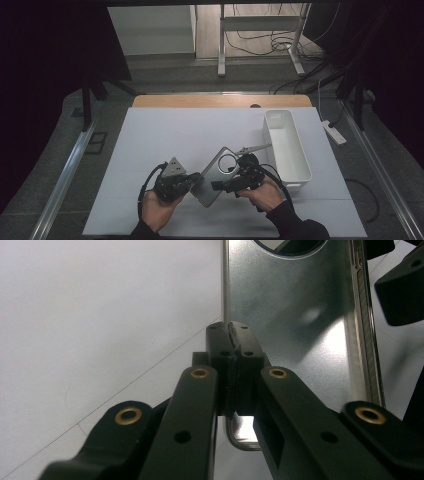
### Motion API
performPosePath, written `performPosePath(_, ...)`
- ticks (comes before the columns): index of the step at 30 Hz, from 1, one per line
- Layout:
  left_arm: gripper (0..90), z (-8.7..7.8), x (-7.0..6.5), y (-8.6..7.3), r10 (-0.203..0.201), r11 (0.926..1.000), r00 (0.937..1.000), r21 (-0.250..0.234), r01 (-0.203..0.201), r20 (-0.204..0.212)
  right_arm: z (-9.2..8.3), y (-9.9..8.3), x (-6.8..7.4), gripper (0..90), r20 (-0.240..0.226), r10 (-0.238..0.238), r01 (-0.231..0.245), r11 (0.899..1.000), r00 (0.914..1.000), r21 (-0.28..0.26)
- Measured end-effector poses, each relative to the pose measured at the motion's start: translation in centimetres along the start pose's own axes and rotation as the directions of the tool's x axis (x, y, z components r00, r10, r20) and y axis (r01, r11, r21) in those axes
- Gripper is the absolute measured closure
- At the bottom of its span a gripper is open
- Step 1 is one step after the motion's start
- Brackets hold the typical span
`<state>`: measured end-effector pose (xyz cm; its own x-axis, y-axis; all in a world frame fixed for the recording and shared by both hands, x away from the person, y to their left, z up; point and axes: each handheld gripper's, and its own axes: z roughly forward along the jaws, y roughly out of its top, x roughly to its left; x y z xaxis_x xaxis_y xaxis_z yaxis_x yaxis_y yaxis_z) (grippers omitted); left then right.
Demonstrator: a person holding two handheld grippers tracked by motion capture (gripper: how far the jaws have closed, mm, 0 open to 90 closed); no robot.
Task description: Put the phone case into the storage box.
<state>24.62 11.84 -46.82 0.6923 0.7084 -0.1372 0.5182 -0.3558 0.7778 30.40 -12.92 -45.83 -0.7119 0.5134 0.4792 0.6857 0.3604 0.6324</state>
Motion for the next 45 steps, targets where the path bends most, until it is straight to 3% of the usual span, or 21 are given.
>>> performPosePath(5,88.7,-0.04,-0.04,0.02,0.001,1.0000,1.0000,-0.005,-0.001,-0.002,0.14,0.09,-0.01,2.7,-0.012,0.017,-0.017,1.000,0.9998,-0.006)
performPosePath(9,88.7,-0.07,-0.04,0.02,-0.002,0.9999,1.0000,-0.011,0.002,-0.003,0.17,0.12,-0.12,9.4,-0.024,0.035,-0.035,0.999,0.9991,-0.007)
performPosePath(17,88.7,-0.14,-0.12,0.00,0.003,0.9998,1.0000,-0.020,-0.003,0.001,0.03,0.23,-0.39,29.7,-0.064,0.063,-0.064,0.998,0.9959,-0.010)
performPosePath(26,88.7,-0.31,-0.16,0.00,0.009,0.9992,0.9999,-0.038,-0.009,0.007,-0.18,0.27,-0.54,52.3,-0.097,0.064,-0.065,0.998,0.9932,-0.007)
performPosePath(37,88.7,-0.44,-0.23,-0.01,0.013,0.9987,0.9998,-0.049,-0.012,0.014,-0.19,0.27,-0.58,66.1,-0.106,0.063,-0.064,0.998,0.9924,-0.006)
performPosePath(45,88.6,-0.46,-0.27,-0.06,0.013,0.9985,0.9997,-0.053,-0.012,0.020,-0.25,0.27,-0.69,72.3,-0.139,0.080,-0.083,0.996,0.9871,-0.015)
